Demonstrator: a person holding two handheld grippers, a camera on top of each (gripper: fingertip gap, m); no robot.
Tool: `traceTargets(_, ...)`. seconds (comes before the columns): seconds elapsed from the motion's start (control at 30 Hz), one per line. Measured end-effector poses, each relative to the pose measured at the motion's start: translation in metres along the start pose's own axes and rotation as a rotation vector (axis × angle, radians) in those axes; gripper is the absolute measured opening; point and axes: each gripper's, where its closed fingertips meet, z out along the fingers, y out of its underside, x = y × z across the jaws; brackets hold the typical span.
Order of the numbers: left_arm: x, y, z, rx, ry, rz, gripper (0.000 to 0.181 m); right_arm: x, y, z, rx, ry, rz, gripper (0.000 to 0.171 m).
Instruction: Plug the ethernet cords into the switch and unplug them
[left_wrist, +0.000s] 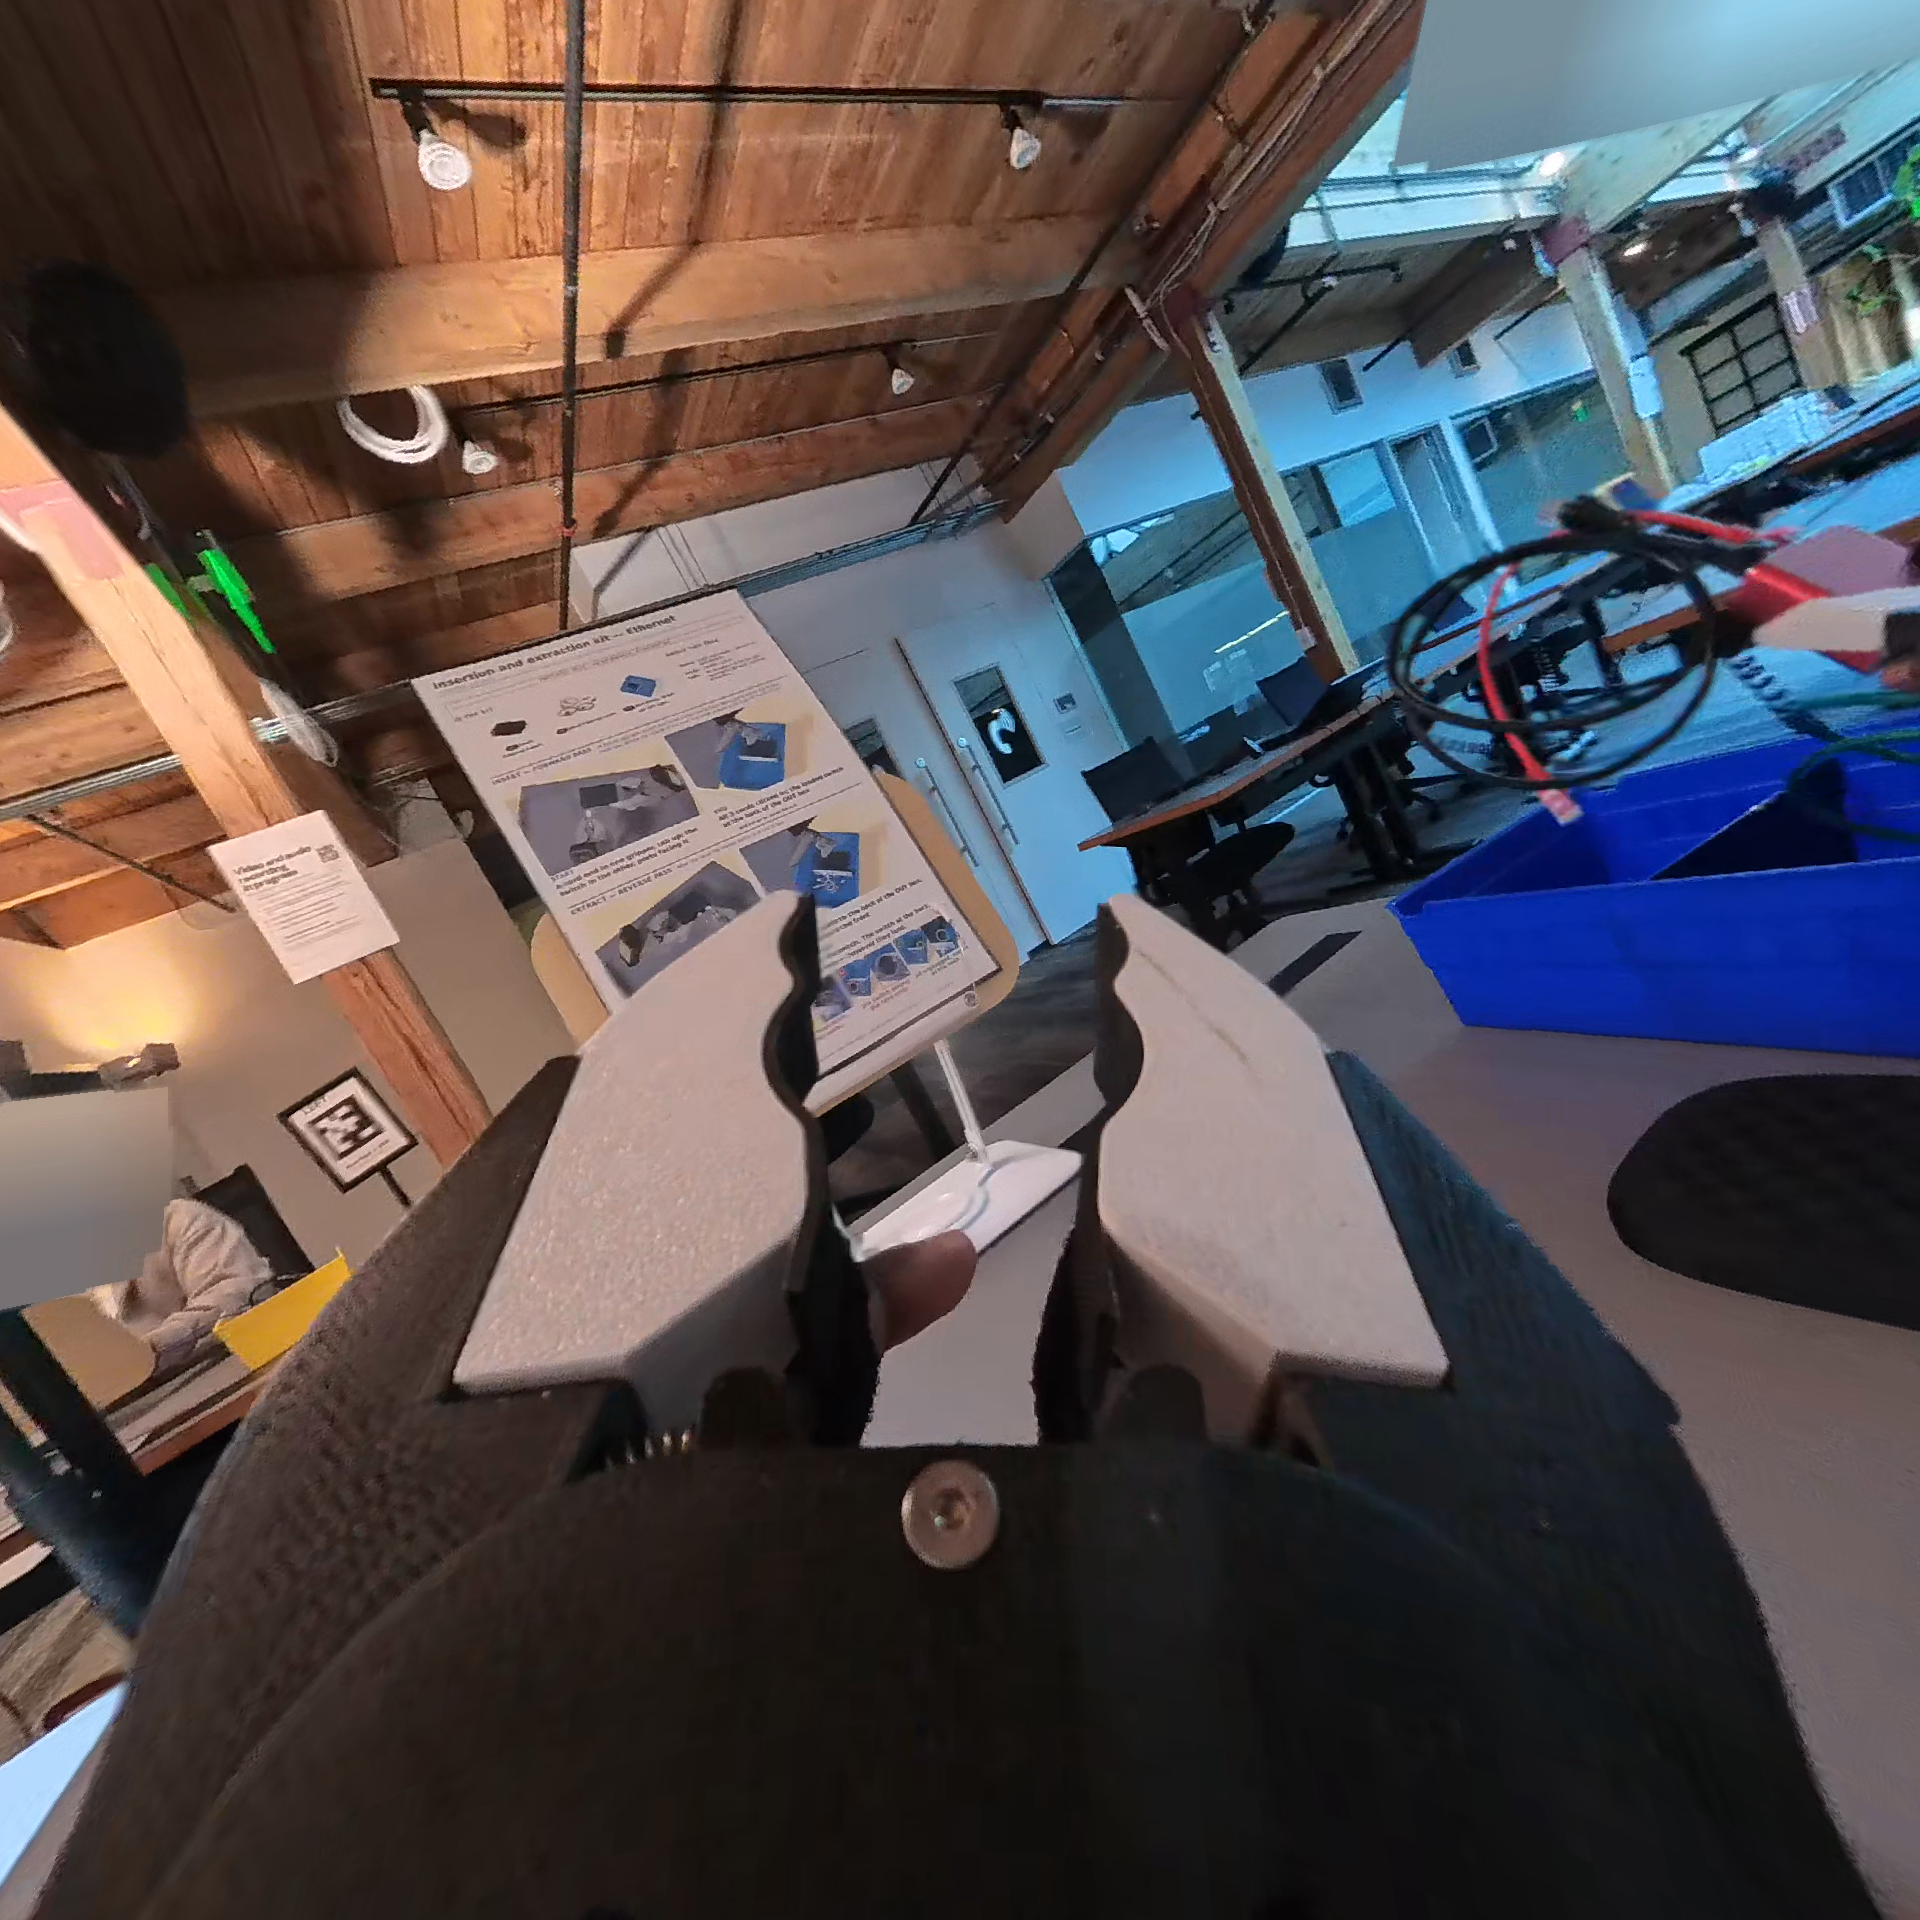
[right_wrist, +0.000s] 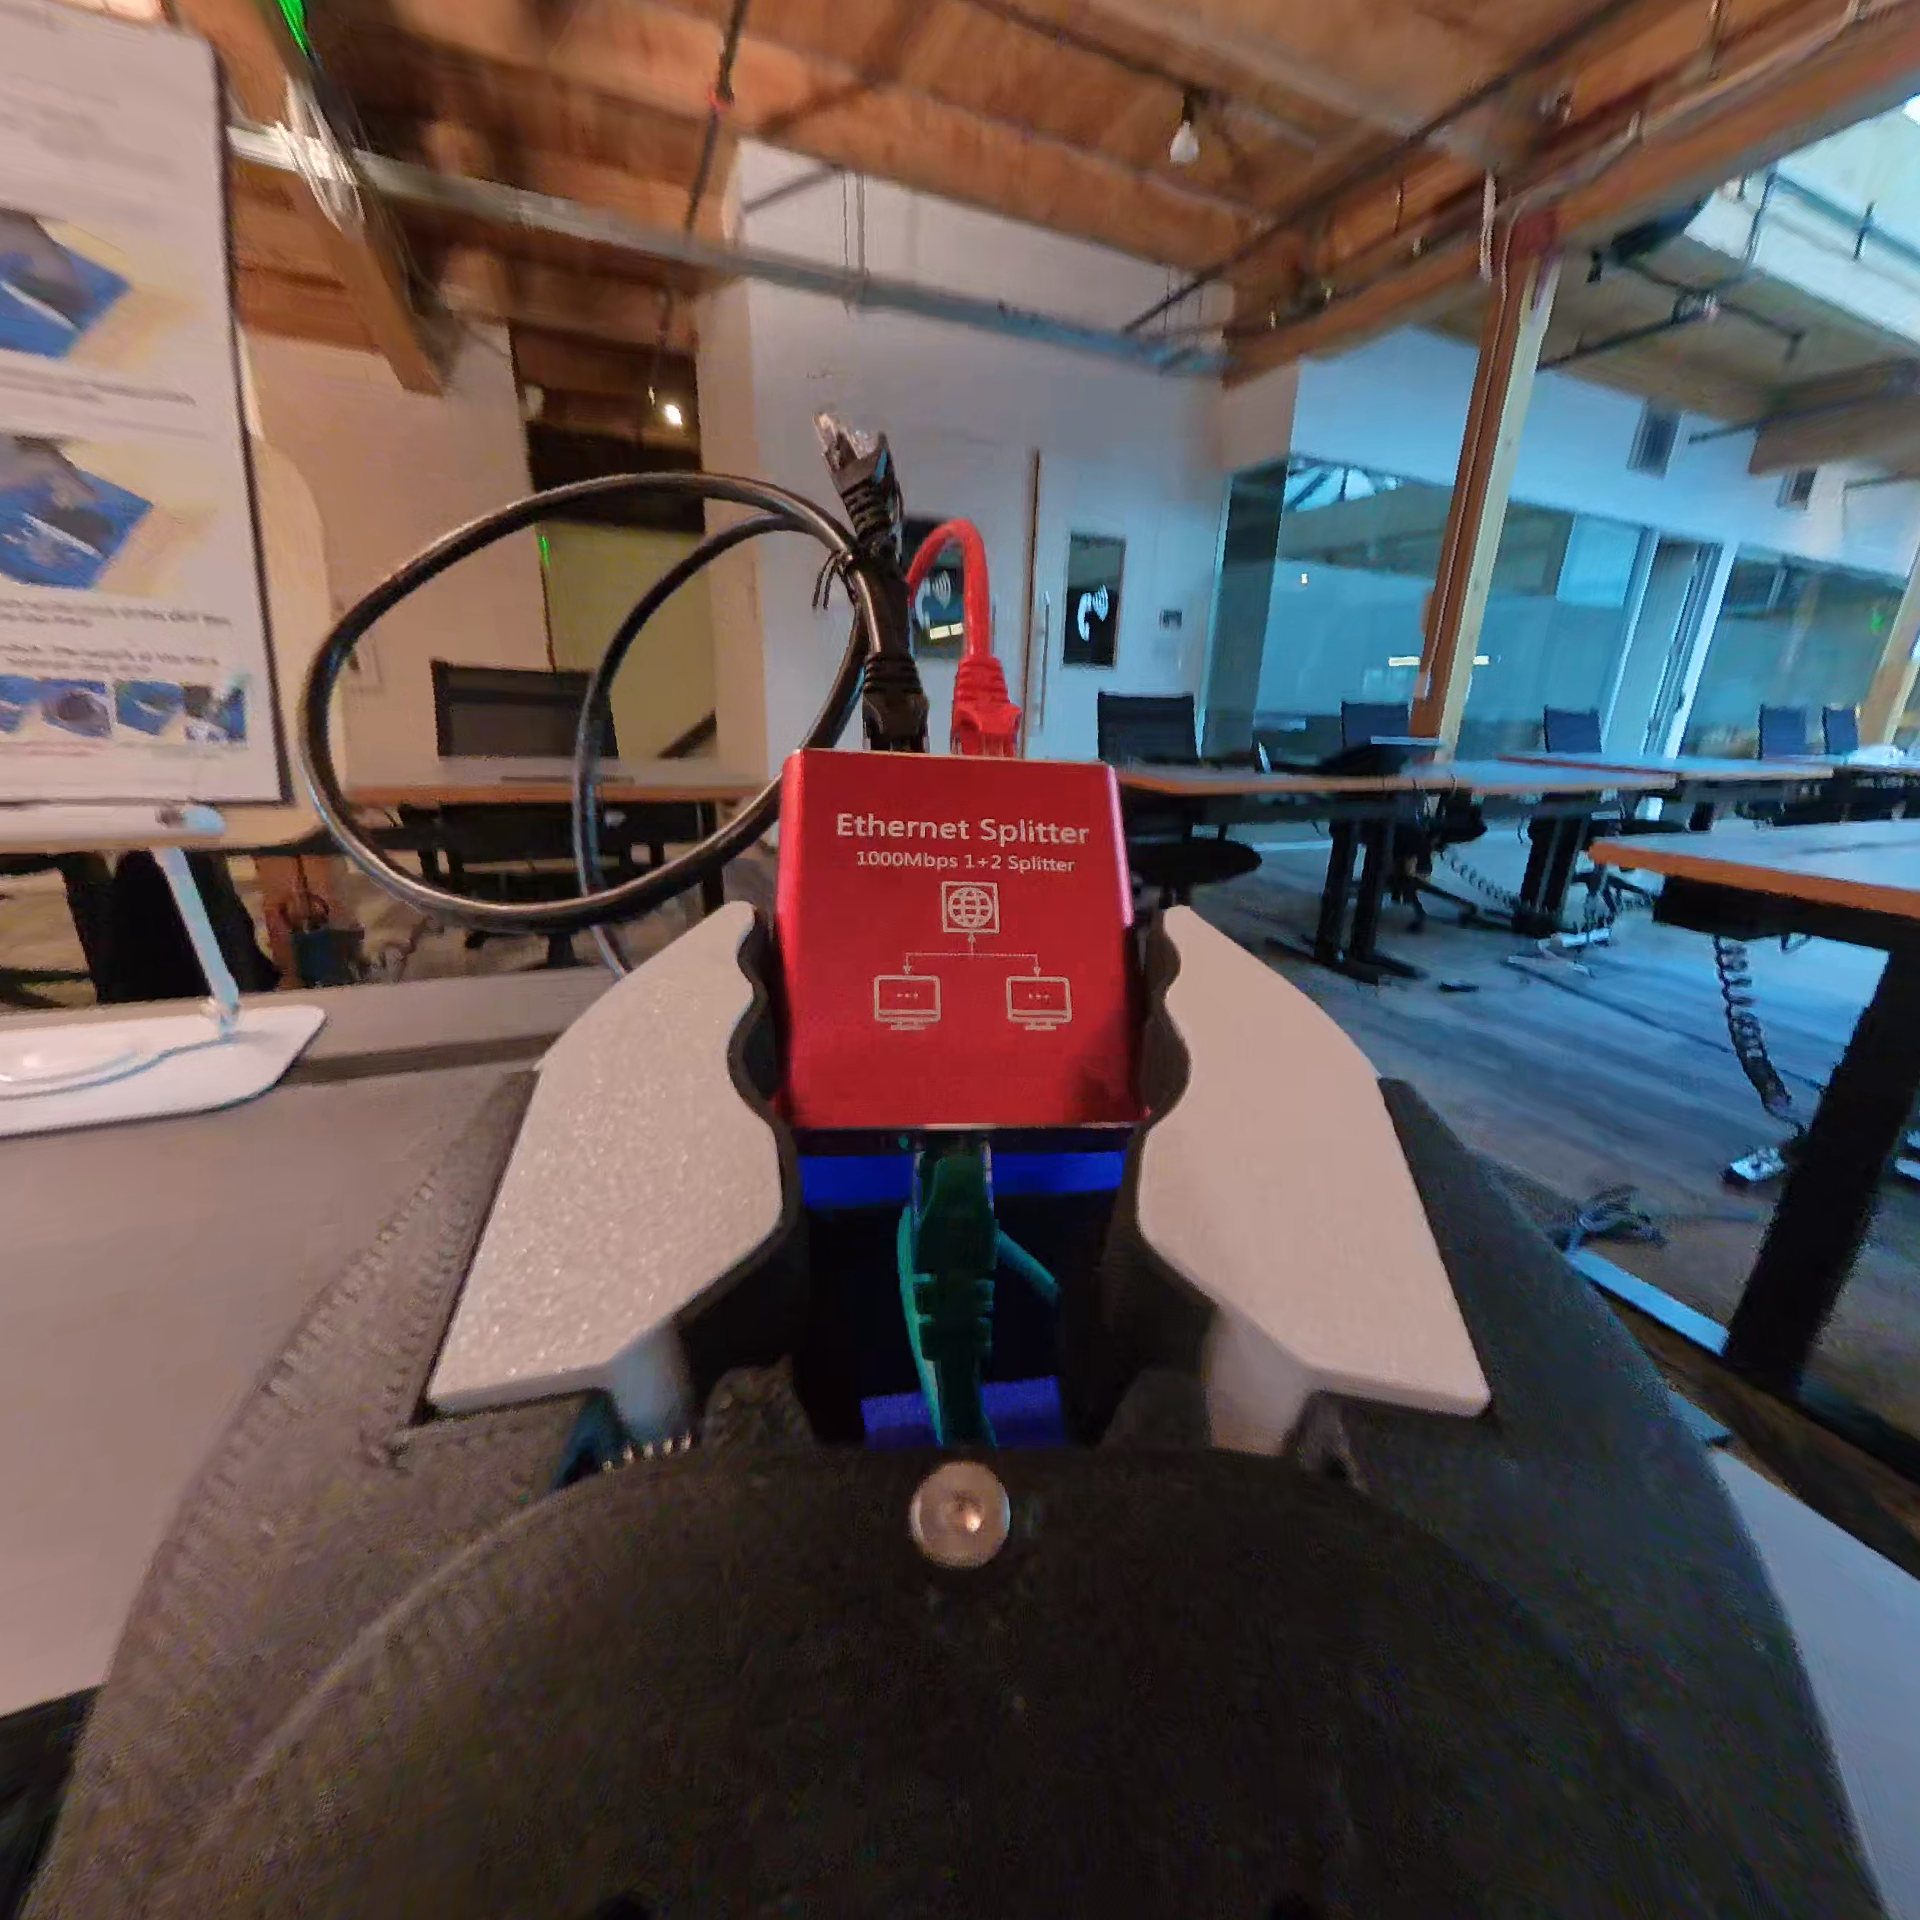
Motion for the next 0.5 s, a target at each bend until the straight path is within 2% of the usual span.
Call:
traceTargets(0.03, -0.004, 0.000, -0.001, -0.005, -0.027, 0.001, 0.050, 0.000, 0.007, 0.003, -0.037, 0.004, -0.012, 0.070)
traceTargets(0.23, -0.011, -0.002, -0.005, 0.000, -0.034, -0.008, 0.050, -0.001, 0.052, 0.016, -0.236, 0.035, -0.116, 0.071)
traceTargets(0.33, -0.016, 0.000, -0.008, -0.021, -0.046, 0.007, 0.050, -0.010, 0.068, 0.023, -0.348, -0.018, -0.159, 0.072)
traceTargets(0.5, -0.022, 0.005, -0.011, -0.071, -0.050, -0.006, 0.050, -0.023, 0.047, 0.016, -0.267, -0.115, -0.124, 0.089)
